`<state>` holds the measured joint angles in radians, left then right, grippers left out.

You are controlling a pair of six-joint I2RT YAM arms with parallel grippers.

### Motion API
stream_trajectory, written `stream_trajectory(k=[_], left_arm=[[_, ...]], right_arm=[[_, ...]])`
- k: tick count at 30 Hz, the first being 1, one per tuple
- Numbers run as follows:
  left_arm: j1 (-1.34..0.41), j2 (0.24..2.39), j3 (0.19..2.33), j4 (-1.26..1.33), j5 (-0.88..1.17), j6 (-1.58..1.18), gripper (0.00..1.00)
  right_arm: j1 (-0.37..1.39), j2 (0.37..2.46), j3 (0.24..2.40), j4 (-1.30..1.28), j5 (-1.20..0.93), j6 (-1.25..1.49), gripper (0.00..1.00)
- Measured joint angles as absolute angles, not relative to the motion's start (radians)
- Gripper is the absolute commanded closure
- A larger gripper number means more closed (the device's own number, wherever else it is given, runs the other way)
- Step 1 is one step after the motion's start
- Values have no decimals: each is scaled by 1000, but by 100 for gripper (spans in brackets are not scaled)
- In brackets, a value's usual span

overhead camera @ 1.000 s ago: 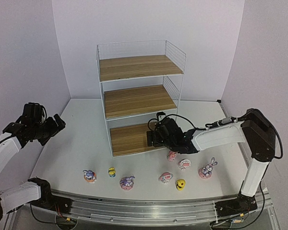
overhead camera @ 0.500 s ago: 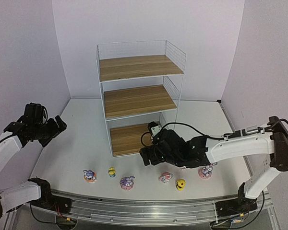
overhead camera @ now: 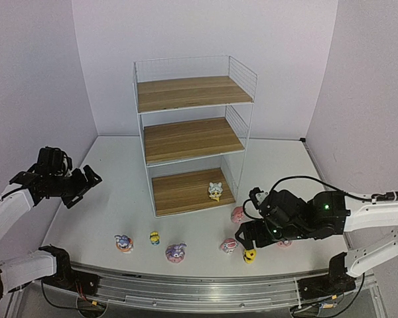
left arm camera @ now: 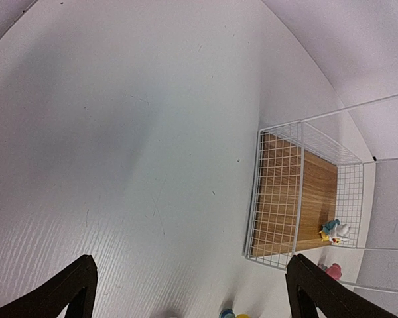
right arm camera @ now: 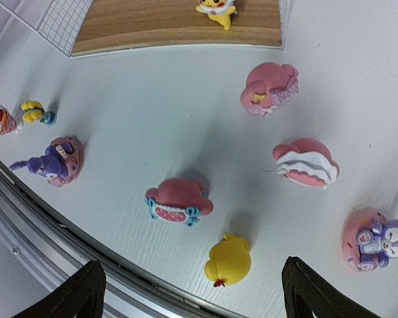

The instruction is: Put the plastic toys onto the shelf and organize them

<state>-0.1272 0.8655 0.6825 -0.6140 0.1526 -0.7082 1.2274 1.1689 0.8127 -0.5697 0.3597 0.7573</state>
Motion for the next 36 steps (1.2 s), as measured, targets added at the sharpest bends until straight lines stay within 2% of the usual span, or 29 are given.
stream_trajectory(k=[6,13,23,36], left_arm=[[-127,866,661,-591,185,-707,0],[-127,877,659,-575,190,-702,0],[-127,881,651,-572,190,-684,0],[-127,847,646,-574,196,-681,0]], right_arm=[[1227,1145,782,-671,295,801,25],[1227,1266,772,-688,280,825,27],[1227,1448,803,-627,262,770,36],[1227,1470,807,-593,288,748,52]])
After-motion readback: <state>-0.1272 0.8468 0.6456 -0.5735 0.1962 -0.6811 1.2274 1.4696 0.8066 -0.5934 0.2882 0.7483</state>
